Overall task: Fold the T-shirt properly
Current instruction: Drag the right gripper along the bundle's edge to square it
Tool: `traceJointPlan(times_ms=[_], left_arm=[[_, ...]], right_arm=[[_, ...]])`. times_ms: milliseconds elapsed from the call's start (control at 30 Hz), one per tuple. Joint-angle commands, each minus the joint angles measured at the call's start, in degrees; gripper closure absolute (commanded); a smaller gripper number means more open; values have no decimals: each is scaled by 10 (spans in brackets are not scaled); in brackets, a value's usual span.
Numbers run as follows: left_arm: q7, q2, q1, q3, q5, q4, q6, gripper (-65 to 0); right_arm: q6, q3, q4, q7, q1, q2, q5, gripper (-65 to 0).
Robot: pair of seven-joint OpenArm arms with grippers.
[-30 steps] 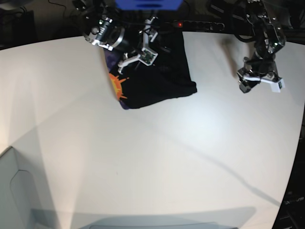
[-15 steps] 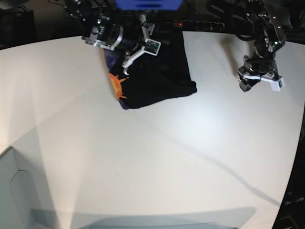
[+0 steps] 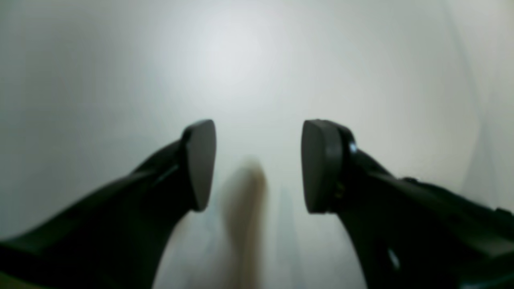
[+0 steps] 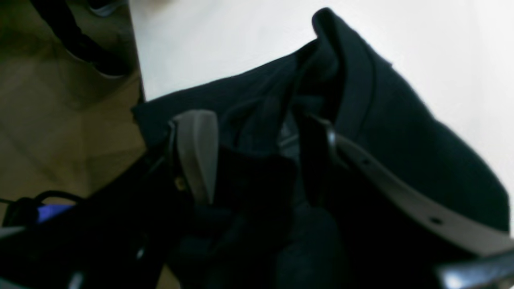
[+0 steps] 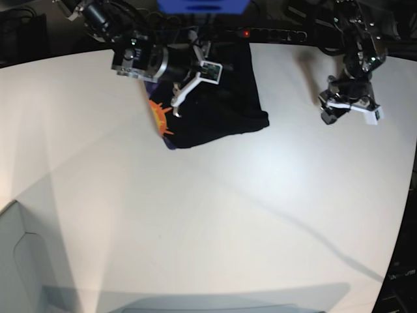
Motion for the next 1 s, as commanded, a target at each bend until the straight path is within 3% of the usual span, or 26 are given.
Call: traceJointPlan(times_ms=[0,167,300,667,967], left_arm=[[-7,-6,-2,9,-5,12,-2,-332],[-7,11,-1,52,-5,12,-1,-332],[-7,32,-2,58,-3,12,-1,-332],[-7,34,-1,59,-3,11,-1,-332],[-13,34,-14,147,2,-10,2,-332]], right_arm=[[8,2,9,15,8,0,13,-333],[8,30,5,15,19,-6,13,-335],[8,89,-11,15,17,-41,13,-336],[8,197,-68,15,19,-95,13,-336],[8,219,-203,21,52,-99,13,-336]])
